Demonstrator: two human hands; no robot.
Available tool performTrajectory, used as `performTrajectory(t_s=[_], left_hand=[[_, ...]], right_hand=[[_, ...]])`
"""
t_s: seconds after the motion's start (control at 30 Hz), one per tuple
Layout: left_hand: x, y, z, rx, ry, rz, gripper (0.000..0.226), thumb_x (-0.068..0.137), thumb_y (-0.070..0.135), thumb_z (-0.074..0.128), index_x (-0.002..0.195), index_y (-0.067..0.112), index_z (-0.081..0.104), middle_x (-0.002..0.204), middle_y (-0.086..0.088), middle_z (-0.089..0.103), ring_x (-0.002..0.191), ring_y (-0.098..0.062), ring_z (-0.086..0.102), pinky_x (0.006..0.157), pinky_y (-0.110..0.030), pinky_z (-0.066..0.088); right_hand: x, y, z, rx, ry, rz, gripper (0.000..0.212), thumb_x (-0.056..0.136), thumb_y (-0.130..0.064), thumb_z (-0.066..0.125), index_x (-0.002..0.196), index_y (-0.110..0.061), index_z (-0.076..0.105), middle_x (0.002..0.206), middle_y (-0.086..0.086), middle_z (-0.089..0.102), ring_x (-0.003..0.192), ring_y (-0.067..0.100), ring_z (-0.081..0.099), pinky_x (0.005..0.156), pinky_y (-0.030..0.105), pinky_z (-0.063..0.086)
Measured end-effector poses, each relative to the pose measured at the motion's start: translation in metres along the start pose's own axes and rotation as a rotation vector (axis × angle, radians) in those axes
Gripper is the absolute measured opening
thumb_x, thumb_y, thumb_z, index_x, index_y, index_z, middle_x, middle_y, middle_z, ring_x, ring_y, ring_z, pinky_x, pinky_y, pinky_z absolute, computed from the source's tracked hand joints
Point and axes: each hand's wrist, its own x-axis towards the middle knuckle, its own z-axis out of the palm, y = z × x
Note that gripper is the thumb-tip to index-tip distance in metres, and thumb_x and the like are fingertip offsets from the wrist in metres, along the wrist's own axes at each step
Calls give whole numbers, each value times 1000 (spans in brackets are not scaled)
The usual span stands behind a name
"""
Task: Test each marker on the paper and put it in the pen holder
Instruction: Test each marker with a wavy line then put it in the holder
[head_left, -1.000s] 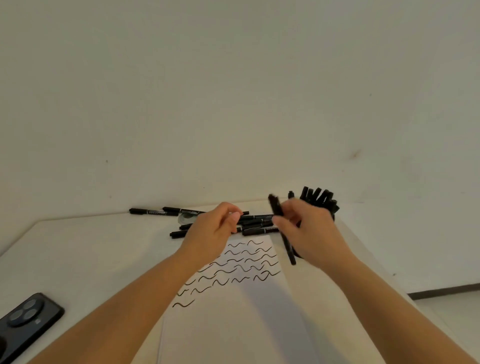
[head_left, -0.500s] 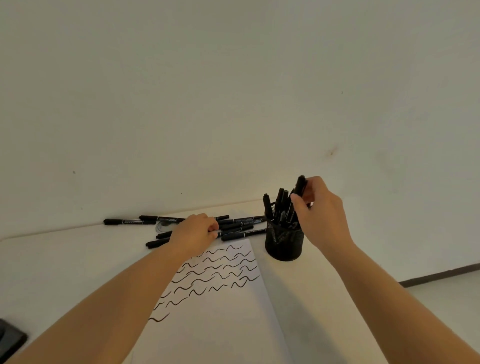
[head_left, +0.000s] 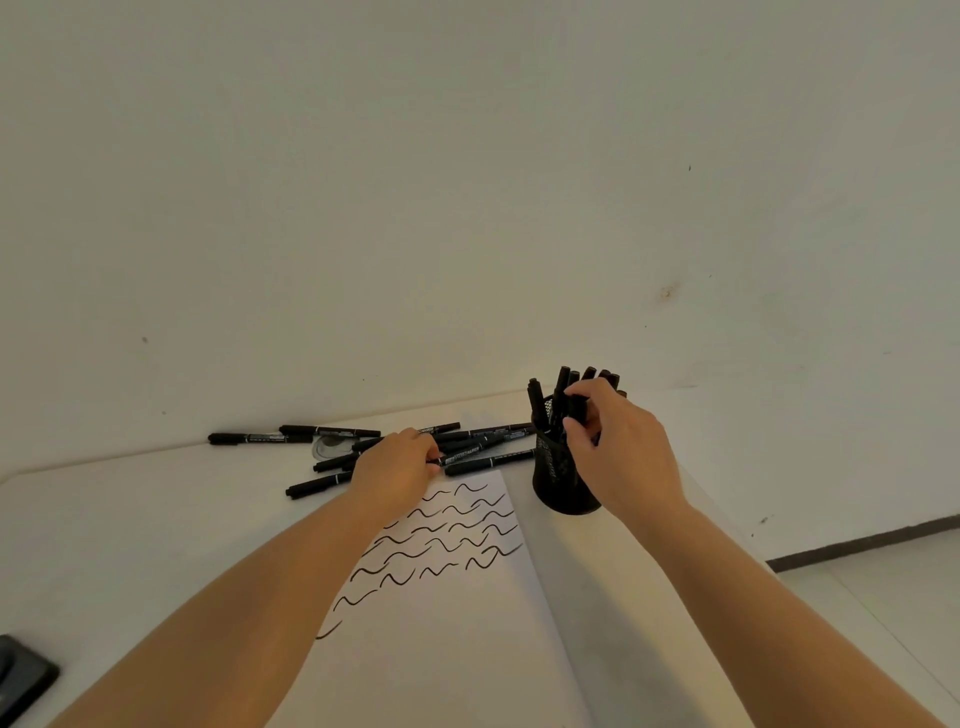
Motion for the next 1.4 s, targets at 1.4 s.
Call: performTrajectory(t_s=[1.4], left_hand=[[-194, -30, -66, -721, 14, -35, 21, 91, 29, 49, 77, 41, 60, 65, 16, 61, 65, -4, 56, 64, -21, 44]], right_hand=[[-110, -135, 87, 855, -488, 256, 24, 93, -17, 49, 75, -17, 65, 48, -10, 55, 45, 5, 45, 48, 18, 39]])
